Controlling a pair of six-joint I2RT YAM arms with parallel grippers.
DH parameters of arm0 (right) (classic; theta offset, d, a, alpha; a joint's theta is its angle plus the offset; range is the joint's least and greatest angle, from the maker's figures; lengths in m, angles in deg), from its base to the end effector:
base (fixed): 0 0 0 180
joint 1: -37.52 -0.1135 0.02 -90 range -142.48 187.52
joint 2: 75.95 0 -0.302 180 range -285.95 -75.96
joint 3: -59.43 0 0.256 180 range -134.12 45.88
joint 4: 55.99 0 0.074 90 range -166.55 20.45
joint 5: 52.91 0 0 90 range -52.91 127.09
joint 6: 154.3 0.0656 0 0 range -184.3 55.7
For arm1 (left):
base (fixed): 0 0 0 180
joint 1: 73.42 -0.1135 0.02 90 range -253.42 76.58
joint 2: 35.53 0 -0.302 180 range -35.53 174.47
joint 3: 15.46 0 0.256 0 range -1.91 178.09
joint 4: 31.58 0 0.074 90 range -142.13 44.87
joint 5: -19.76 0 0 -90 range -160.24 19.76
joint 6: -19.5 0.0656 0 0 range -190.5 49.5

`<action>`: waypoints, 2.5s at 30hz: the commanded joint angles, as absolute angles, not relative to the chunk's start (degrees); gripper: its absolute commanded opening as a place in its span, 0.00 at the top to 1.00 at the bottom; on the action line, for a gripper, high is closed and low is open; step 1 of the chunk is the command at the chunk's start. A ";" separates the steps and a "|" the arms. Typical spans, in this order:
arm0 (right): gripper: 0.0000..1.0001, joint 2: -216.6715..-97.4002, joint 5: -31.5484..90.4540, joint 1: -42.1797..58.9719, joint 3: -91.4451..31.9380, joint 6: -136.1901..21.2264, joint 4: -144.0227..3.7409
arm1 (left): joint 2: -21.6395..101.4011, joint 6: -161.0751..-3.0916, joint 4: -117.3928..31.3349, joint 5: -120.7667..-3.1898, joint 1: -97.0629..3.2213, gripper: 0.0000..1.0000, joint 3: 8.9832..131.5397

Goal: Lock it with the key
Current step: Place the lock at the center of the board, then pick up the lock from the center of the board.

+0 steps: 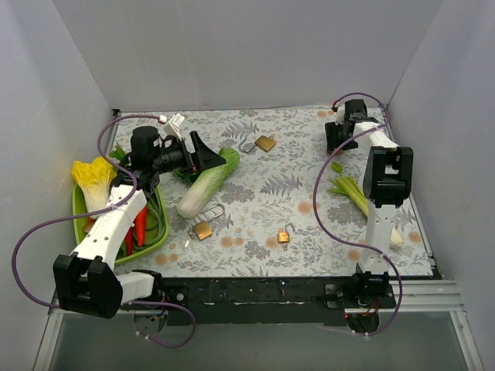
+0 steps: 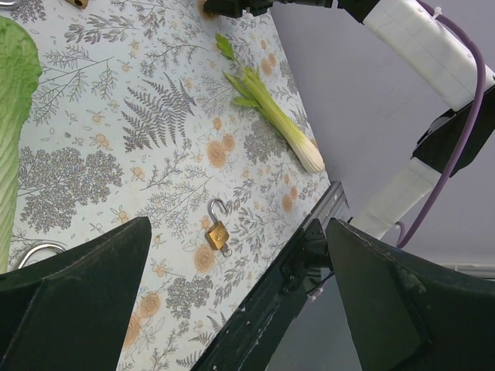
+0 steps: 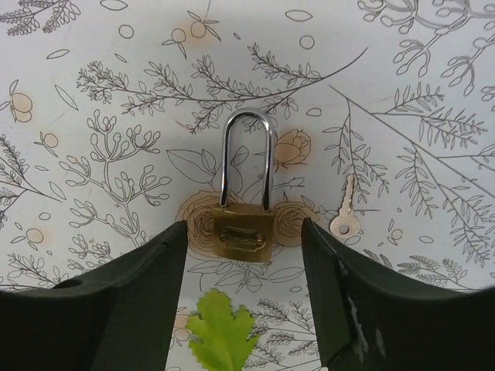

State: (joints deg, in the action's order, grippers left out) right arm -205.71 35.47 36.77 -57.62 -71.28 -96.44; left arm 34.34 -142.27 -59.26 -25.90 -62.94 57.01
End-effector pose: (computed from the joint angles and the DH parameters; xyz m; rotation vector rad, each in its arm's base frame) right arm 0.5465 0.0090 0.1776 -0.1801 2.4916 -0.0099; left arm 0.2683 -0.0963 0.3574 -0.6383 2.2095 -1.6147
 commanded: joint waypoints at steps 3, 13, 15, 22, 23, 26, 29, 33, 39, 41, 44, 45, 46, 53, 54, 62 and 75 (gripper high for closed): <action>0.30 -202.00 33.50 36.91 -61.96 -72.12 -96.61 | 32.85 -140.64 -60.78 -25.76 -63.23 0.02 58.65; 0.24 -177.58 11.97 32.26 -46.25 -86.34 -102.49 | 31.54 -135.81 -67.01 -23.76 -64.10 0.02 61.99; 0.24 -170.92 8.19 29.01 -40.98 -91.07 -103.90 | 31.19 -134.49 -68.77 -22.78 -64.72 0.02 62.08; 0.23 -153.49 8.26 11.36 -18.92 -104.36 -107.86 | 30.92 -132.47 -71.85 -17.95 -66.12 0.02 61.99; 0.22 -152.17 9.92 6.72 -15.07 -105.16 -107.95 | 31.01 -132.64 -71.59 -17.68 -66.39 0.02 61.90; 0.23 -148.56 14.74 -1.37 -8.47 -106.04 -105.76 | 31.36 -133.43 -70.80 -16.72 -66.91 0.02 61.55; 0.25 -147.50 18.45 -6.75 -4.15 -105.96 -103.30 | 31.80 -134.31 -70.01 -16.01 -67.27 0.02 61.11; 0.29 -148.81 20.65 -8.97 -2.02 -105.87 -100.40 | 31.97 -134.58 -69.22 -15.05 -67.53 0.02 60.67; 0.37 -153.81 23.91 -10.03 -3.86 -99.75 -98.72 | 31.98 -134.93 -68.86 -14.34 -67.62 0.02 60.32; 0.38 -154.26 26.10 -10.03 -4.13 -95.26 -98.90 | 32.06 -135.45 -69.30 -15.04 -67.62 0.02 60.49; 0.36 -154.18 27.51 -9.76 -5.18 -83.75 -100.21 | 31.80 -137.03 -68.69 -16.45 -67.79 0.02 60.15; 0.35 -153.57 27.34 -9.76 -5.44 -81.02 -100.48 | 31.80 -137.99 -68.51 -16.54 -67.88 0.02 59.97; 0.34 -153.30 27.69 -9.59 -6.23 -74.38 -100.57 | 31.71 -138.61 -67.99 -16.63 -67.88 0.02 59.71; 0.35 -156.63 34.80 -8.88 -9.65 -53.96 -101.97 | 31.54 -141.52 -66.75 -17.94 -68.06 0.02 58.91; 0.35 -158.29 34.63 -8.88 -10.10 -53.06 -102.50 | 31.54 -141.61 -66.75 -18.47 -68.15 0.02 58.91; 0.20 -159.72 34.55 -8.62 -7.48 -48.83 -101.02 | 30.04 -141.70 -66.32 -21.28 -68.32 0.02 58.04; 0.21 -161.11 35.33 -8.27 -3.33 -47.51 -97.14 | 29.43 -142.13 -65.08 -22.69 -68.50 0.02 56.98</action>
